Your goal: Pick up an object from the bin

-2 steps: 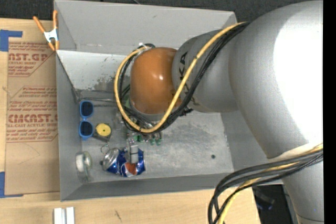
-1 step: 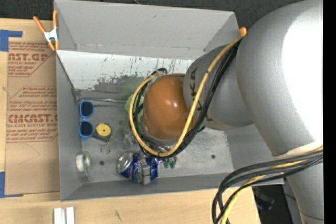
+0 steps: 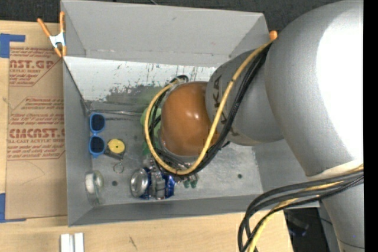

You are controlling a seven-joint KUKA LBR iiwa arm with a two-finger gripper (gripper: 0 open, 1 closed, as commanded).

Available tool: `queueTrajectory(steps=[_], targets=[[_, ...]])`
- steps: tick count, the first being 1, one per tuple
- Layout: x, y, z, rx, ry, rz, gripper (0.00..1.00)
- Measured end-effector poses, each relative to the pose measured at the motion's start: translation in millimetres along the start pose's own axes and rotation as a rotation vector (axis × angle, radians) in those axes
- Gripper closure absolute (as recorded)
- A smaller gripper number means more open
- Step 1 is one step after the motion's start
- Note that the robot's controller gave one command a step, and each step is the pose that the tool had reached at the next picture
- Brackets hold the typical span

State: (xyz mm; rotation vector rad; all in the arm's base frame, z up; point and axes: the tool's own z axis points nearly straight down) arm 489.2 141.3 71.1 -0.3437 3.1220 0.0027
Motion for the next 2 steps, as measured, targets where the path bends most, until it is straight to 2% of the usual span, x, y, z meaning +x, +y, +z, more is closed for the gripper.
queueTrajectory(steps=[1,2], targets=[[-21.9,-17,-61,0.002,-0.006,-0.021,1.00],[-10.3,-16,-164,0.002,-0.008,-0.042,1.00]])
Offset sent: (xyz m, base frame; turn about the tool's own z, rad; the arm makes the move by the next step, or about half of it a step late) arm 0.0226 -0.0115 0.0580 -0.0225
